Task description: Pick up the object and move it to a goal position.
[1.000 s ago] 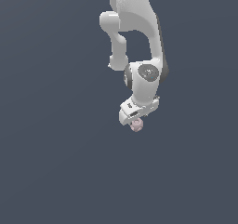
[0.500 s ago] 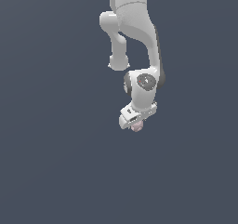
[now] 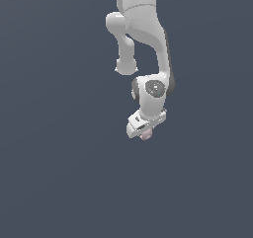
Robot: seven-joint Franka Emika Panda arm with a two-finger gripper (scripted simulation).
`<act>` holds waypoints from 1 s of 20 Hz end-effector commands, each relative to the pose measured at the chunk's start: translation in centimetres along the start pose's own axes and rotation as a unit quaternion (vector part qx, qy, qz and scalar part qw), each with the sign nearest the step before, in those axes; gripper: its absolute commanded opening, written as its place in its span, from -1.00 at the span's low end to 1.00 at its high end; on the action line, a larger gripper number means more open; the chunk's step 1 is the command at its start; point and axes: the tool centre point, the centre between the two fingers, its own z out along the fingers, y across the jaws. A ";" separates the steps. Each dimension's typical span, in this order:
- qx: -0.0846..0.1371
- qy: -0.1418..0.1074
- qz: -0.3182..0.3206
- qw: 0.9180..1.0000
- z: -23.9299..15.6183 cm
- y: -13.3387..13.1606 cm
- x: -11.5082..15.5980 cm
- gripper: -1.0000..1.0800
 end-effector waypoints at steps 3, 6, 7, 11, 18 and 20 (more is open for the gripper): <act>0.000 0.000 0.000 1.000 0.1 -0.1 0.0 -1.00; 0.000 0.000 0.000 1.000 -0.1 0.0 0.0 -1.00; 0.000 0.000 0.000 1.000 -0.2 0.0 0.0 -1.00; 0.000 0.000 0.000 1.000 -1.3 0.1 -0.2 -1.00; 0.000 0.000 0.000 1.000 -5.2 0.3 -0.9 -1.00; 0.000 0.000 0.000 1.000 -6.8 0.4 -1.2 -1.00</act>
